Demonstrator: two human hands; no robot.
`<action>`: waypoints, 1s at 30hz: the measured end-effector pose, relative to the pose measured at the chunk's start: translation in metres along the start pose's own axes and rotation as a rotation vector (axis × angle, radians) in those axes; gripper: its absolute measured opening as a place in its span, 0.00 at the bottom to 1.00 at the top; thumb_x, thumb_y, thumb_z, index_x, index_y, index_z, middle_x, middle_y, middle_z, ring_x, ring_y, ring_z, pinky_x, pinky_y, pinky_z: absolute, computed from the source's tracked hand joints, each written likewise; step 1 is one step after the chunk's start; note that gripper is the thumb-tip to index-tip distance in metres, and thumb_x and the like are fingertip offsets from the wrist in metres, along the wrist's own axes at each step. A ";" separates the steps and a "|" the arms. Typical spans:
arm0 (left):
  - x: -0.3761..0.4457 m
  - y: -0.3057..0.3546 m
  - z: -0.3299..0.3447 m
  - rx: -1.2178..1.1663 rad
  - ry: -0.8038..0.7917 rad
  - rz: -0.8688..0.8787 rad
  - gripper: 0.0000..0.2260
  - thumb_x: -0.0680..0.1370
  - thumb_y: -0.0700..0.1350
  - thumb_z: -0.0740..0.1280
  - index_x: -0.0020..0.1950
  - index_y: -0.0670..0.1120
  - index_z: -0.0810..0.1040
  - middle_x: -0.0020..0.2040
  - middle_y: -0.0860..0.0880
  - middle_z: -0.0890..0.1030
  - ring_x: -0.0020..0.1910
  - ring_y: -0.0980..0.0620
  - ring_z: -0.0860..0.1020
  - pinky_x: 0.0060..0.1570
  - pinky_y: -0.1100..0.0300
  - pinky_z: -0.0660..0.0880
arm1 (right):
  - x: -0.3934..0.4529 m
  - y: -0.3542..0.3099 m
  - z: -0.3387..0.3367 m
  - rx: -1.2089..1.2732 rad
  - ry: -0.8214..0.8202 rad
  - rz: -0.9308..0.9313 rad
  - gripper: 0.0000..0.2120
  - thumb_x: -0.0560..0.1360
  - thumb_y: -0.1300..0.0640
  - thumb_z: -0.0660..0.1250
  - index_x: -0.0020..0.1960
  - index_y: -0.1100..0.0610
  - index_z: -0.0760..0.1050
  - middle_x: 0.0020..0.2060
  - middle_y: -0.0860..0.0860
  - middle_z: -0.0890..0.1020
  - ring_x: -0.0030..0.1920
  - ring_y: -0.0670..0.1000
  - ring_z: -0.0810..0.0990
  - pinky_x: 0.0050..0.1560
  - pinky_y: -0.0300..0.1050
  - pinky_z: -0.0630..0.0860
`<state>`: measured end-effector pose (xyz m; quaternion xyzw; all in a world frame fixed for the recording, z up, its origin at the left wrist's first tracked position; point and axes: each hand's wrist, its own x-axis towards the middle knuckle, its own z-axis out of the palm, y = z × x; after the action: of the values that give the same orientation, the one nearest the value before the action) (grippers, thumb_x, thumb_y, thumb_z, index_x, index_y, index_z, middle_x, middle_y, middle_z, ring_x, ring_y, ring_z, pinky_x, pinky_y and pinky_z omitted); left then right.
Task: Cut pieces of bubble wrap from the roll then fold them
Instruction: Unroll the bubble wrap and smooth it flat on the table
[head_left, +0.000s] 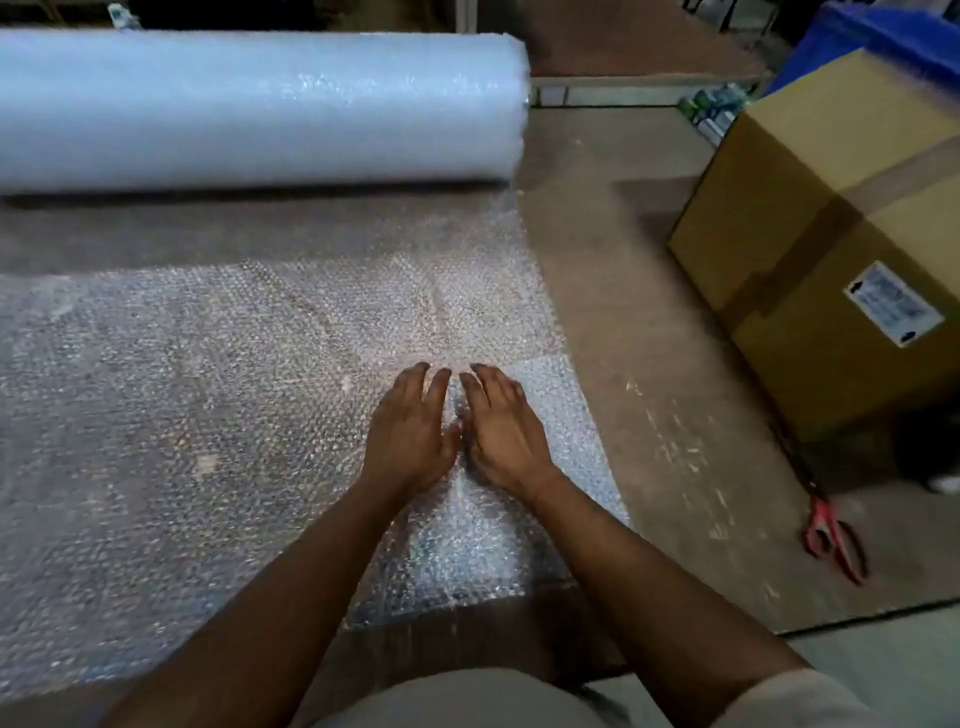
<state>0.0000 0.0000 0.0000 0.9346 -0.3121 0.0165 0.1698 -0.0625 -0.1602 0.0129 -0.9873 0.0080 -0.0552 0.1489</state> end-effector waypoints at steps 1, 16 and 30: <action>0.004 0.006 0.008 -0.006 -0.038 -0.001 0.32 0.81 0.55 0.64 0.82 0.42 0.66 0.79 0.33 0.68 0.77 0.32 0.69 0.72 0.36 0.73 | 0.001 0.010 0.002 0.007 -0.029 -0.016 0.33 0.79 0.55 0.65 0.82 0.62 0.64 0.80 0.61 0.66 0.80 0.63 0.64 0.82 0.60 0.59; 0.008 0.032 0.037 0.123 -0.062 -0.133 0.33 0.85 0.60 0.52 0.88 0.47 0.55 0.86 0.37 0.56 0.86 0.37 0.54 0.84 0.39 0.49 | 0.005 0.056 0.005 0.081 -0.117 -0.052 0.30 0.85 0.50 0.50 0.85 0.57 0.58 0.84 0.58 0.60 0.85 0.59 0.55 0.84 0.57 0.51; 0.017 0.043 0.050 0.174 -0.114 -0.142 0.34 0.85 0.70 0.43 0.87 0.59 0.39 0.87 0.42 0.40 0.86 0.40 0.35 0.82 0.34 0.39 | 0.011 0.092 0.001 -0.034 -0.149 -0.027 0.31 0.87 0.42 0.46 0.87 0.54 0.50 0.86 0.58 0.51 0.86 0.58 0.45 0.85 0.59 0.48</action>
<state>-0.0153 -0.0585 -0.0320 0.9650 -0.2515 -0.0218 0.0707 -0.0516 -0.2481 -0.0143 -0.9910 -0.0155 0.0168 0.1318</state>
